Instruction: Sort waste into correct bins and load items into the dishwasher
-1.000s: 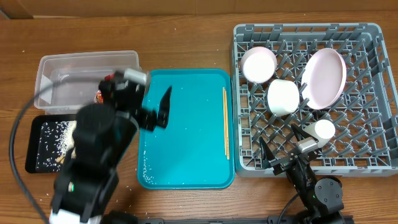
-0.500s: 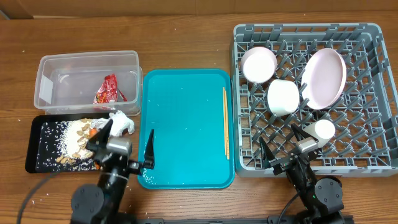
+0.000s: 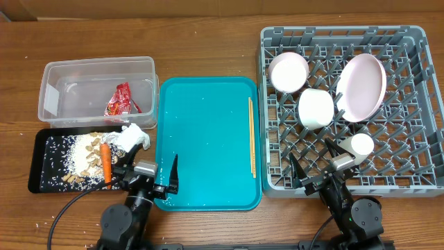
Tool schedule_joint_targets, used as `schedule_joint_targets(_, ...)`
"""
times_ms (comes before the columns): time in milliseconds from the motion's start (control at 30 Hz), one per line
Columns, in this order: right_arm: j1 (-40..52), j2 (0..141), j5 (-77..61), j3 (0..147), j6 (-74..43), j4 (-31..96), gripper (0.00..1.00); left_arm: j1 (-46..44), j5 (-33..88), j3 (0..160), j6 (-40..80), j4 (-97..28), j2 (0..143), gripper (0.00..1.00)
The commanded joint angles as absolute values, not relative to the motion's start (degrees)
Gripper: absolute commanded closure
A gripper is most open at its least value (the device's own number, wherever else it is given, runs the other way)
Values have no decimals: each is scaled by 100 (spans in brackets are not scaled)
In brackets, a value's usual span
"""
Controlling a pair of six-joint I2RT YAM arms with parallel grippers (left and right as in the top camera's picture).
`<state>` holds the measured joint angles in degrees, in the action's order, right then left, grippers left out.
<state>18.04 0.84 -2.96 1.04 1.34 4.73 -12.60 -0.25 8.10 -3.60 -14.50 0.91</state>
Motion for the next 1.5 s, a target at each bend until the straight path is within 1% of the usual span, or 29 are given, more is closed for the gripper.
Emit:
schedule_joint_targets(0, 1802, 23, -309, 47, 154, 445, 0, -1203, -95, 434, -427, -1286, 19, 0)
schedule_joint_targets(200, 1802, 23, -309, 47, 154, 445, 0, -1203, 86, 106, -425, -589, 19, 0)
schedule_joint_targets(1467, 1802, 23, -309, 47, 154, 445, 0, -1203, 91, 97, -427, -582, 25, 0)
